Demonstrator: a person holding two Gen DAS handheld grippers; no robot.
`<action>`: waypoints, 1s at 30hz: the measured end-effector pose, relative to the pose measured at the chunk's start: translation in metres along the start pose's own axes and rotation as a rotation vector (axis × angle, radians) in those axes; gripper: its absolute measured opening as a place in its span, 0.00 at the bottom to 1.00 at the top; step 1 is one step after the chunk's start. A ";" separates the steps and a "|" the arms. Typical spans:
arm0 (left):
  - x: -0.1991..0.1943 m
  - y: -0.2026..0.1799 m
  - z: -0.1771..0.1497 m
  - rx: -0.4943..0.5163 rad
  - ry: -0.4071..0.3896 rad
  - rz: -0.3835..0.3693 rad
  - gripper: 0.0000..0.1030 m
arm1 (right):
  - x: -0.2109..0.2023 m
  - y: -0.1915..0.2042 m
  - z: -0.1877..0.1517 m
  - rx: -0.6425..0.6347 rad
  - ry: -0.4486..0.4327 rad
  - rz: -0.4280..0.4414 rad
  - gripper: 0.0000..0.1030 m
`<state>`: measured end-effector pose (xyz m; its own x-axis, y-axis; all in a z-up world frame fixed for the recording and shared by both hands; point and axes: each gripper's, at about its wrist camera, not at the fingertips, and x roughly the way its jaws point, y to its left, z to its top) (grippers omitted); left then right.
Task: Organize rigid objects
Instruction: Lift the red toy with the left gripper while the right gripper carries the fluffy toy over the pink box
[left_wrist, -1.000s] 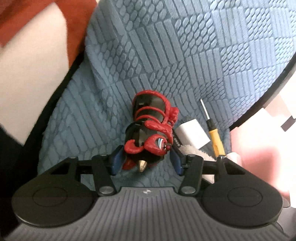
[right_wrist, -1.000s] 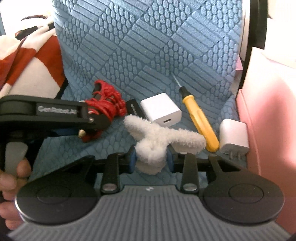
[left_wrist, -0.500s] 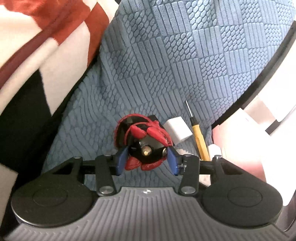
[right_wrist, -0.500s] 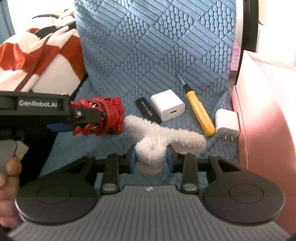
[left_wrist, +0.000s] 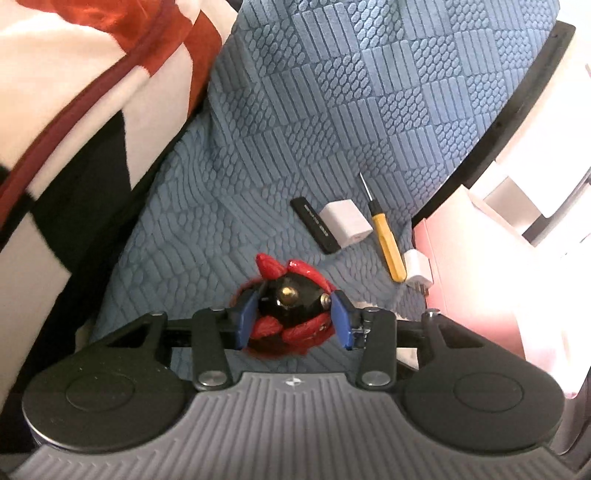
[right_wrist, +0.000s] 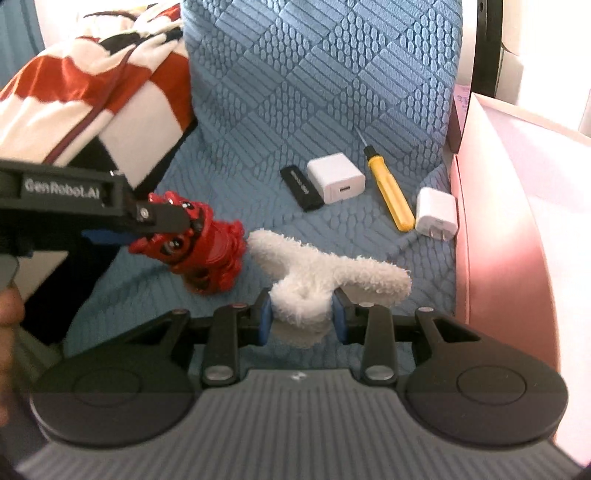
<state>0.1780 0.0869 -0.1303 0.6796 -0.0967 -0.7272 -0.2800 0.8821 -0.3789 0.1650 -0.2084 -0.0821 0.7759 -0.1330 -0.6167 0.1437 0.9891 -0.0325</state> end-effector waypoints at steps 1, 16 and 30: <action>-0.002 -0.002 -0.002 0.008 -0.003 0.005 0.46 | -0.001 0.000 -0.003 -0.002 0.009 -0.011 0.35; 0.018 0.011 -0.001 -0.107 0.047 -0.083 0.66 | 0.008 -0.021 -0.013 0.153 0.088 0.008 0.46; 0.038 -0.014 -0.008 0.091 0.102 -0.006 0.72 | 0.019 -0.024 -0.008 0.167 0.106 -0.007 0.53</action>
<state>0.2020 0.0672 -0.1568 0.6071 -0.1443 -0.7814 -0.2102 0.9192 -0.3331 0.1711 -0.2336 -0.0992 0.7068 -0.1242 -0.6964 0.2559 0.9627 0.0881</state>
